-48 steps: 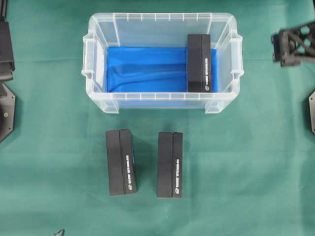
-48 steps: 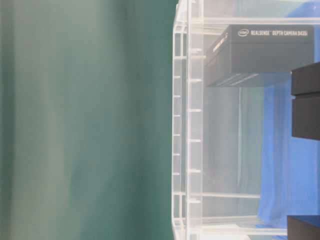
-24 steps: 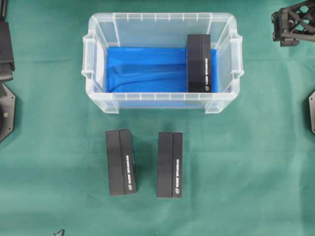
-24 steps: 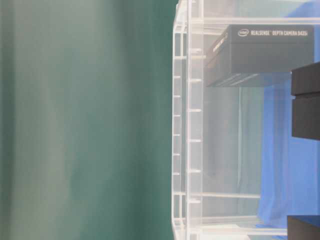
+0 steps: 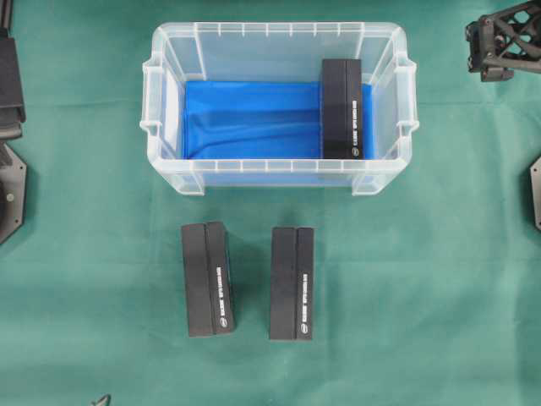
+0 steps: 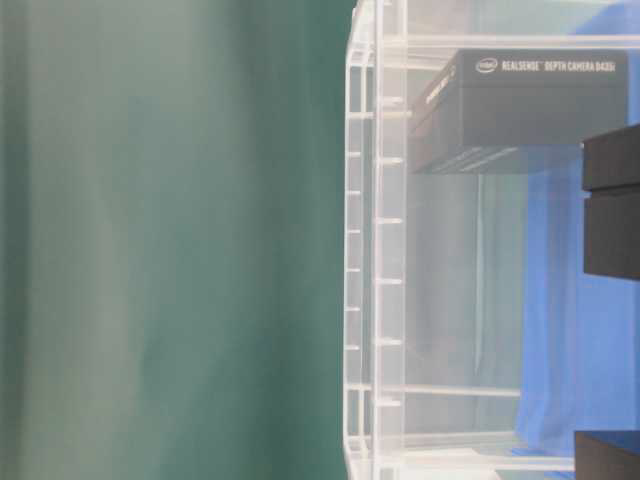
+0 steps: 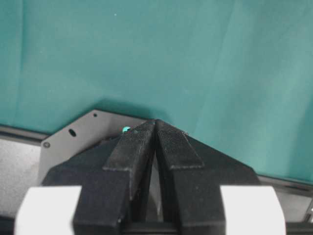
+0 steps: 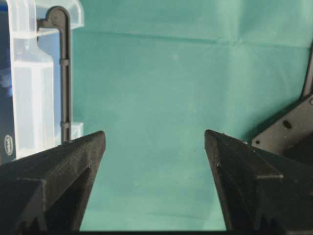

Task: Take the box out of the case with the right arm.
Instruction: 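Move the open right gripper over the last box at the case's right side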

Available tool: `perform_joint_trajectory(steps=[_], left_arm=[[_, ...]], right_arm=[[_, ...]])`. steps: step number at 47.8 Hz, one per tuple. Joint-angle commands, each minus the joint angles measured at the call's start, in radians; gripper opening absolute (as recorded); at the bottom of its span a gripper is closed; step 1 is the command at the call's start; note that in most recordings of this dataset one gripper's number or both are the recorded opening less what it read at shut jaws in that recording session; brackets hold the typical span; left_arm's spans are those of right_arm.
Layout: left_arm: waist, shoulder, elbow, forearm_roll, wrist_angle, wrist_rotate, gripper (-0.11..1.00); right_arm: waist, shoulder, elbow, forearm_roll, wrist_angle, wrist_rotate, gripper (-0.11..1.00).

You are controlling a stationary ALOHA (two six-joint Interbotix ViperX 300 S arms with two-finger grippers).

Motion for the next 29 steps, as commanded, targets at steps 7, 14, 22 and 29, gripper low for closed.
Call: perform_joint_trajectory(steps=[7, 14, 22, 29], left_arm=[[0.002, 0.000, -0.009, 0.005, -0.005, 0.002, 0.08], [0.002, 0.000, -0.009, 0.003, -0.005, -0.002, 0.08], [0.002, -0.002, -0.009, 0.003, -0.005, 0.000, 0.08], [0.002, -0.002, -0.009, 0.003, -0.005, 0.000, 0.08]], right_arm=[[-0.002, 0.002, -0.012, 0.020, -0.021, -0.011, 0.84], [-0.002, 0.020, -0.023, 0.034, -0.061, -0.006, 0.84], [-0.002, 0.077, -0.058, 0.043, -0.109, -0.008, 0.83], [0.000, 0.146, -0.112, 0.043, -0.121, -0.012, 0.83]])
